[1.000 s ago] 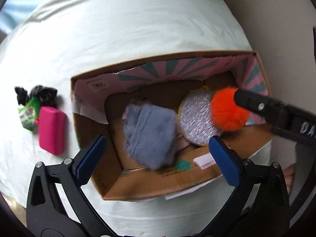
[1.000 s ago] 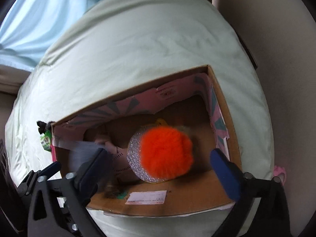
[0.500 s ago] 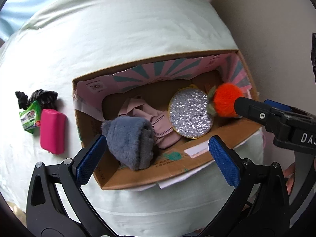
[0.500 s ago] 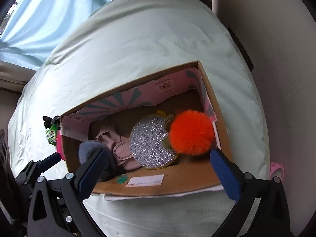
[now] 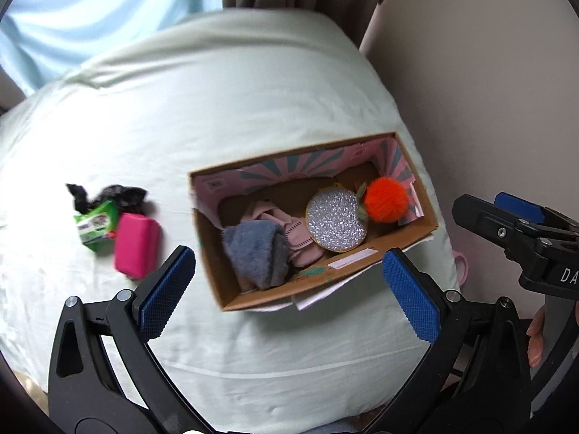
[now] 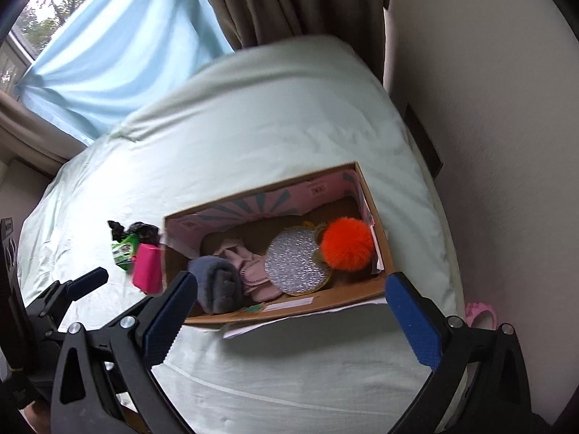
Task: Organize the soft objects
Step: 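Withdraw both tools from the box toward the wipes pack and pouch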
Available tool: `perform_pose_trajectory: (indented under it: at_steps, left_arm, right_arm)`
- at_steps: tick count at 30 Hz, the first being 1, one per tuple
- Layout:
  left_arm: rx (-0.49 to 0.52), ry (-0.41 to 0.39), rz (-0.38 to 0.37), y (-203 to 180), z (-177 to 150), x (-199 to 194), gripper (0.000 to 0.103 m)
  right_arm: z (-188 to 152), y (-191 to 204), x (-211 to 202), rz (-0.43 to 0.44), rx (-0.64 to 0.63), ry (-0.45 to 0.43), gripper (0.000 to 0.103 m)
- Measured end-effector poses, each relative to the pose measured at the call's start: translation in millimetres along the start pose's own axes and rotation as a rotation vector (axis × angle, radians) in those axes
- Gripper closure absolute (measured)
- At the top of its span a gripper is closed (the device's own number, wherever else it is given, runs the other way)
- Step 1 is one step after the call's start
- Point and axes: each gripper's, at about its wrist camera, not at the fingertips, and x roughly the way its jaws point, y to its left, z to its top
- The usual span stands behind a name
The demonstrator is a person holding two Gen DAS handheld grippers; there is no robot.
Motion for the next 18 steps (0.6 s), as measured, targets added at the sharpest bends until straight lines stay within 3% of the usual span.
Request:
perform_pose_trajectory:
  at_steps: [10,18]
  left_arm:
    - [-0.014,-0.193,0.032,63,-31,-108,0.0]
    - [-0.024,-0.324,0.087,150,-69,-185,0.0]
  right_arm:
    - [-33,83,-79,-0.005,-0.114,-0.181,0.0]
    - [-61,171,-113,0.03,-0.13,-0.295,0.0]
